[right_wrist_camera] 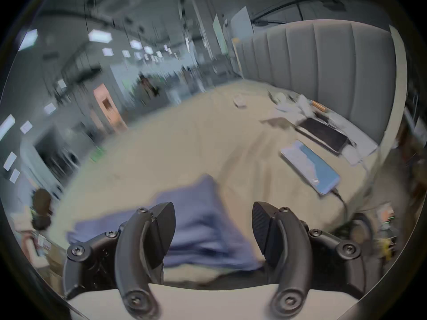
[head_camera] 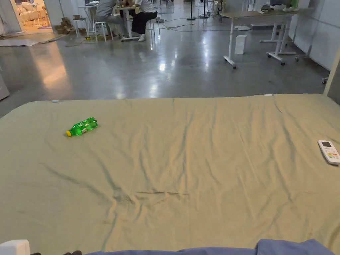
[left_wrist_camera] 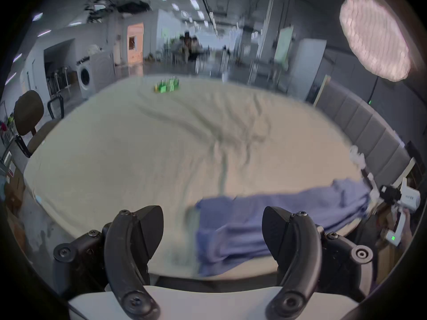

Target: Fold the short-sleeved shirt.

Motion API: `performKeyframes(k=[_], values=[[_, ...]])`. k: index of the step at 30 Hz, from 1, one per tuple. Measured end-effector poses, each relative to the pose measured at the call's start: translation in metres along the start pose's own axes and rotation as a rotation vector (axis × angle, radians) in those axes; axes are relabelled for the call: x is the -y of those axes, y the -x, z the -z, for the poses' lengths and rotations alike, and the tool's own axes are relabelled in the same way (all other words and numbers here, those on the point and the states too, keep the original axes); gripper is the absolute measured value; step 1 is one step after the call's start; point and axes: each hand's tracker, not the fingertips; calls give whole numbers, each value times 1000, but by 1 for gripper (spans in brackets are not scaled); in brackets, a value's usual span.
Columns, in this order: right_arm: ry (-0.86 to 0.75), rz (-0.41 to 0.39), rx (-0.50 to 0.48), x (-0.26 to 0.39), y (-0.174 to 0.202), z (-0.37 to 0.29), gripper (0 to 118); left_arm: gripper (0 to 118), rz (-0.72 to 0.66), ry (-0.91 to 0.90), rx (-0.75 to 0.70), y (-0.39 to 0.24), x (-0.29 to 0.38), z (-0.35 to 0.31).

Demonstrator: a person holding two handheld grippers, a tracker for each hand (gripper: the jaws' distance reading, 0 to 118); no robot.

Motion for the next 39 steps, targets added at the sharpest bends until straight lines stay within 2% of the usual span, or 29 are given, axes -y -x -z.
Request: performKeyframes(k=[1,3,6,8,9,10,12,13,14,15,16,17,20,22,23,27,31,34,37,39], values=[[-62,18,-49,-7,13,-10,72,89,8,-83,29,-14,-8,-17],[-132,-30,-95,-18,39,-23,72,89,52,-222,26,-27,-15,-40],[-247,-189,-112,-28,81,-37,72,89,154,-385,-29,-65,-13,-68],[-370,-331,-91,-22,110,-40,71,89,180,-442,-46,-92,-6,-76],[-387,-396,-76,-21,119,-38,69,87,186,-444,-31,-98,-5,-78],[-365,-440,-49,-20,128,-35,61,82,189,-428,-22,-102,-4,-79],[-342,-465,-50,-15,138,-31,40,67,224,-442,-41,-109,-5,-83],[-347,-460,-57,-14,143,-31,28,55,237,-441,-37,-110,-6,-85],[-350,-467,-64,-13,148,-31,24,43,251,-443,-25,-112,-7,-87],[-346,-465,-69,-13,150,-31,20,25,251,-444,-16,-112,-8,-87],[-333,-460,-72,-12,149,-29,8,2,236,-444,12,-113,-7,-88],[-322,-465,-63,-11,153,-27,0,2,220,-451,54,-113,-4,-88],[-293,-472,-71,-8,156,-24,0,2,223,-404,57,-117,-1,-83],[-264,-450,-80,-5,158,-24,0,2,245,-408,46,-118,4,-81],[-287,-480,-90,-6,161,-26,0,2,250,-400,50,-119,1,-82],[-284,-486,-80,-7,162,-26,0,2,259,-402,55,-119,0,-83],[-252,-443,-93,-6,159,-25,0,2,272,-400,67,-119,-2,-85],[-258,-469,-80,-4,159,-25,0,2,349,-392,-5,-122,-1,-86],[-247,-461,-88,-2,161,-26,0,2,339,-389,17,-118,1,-85],[-242,-460,-93,-1,161,-26,0,2,395,-429,-61,-119,6,-87]])
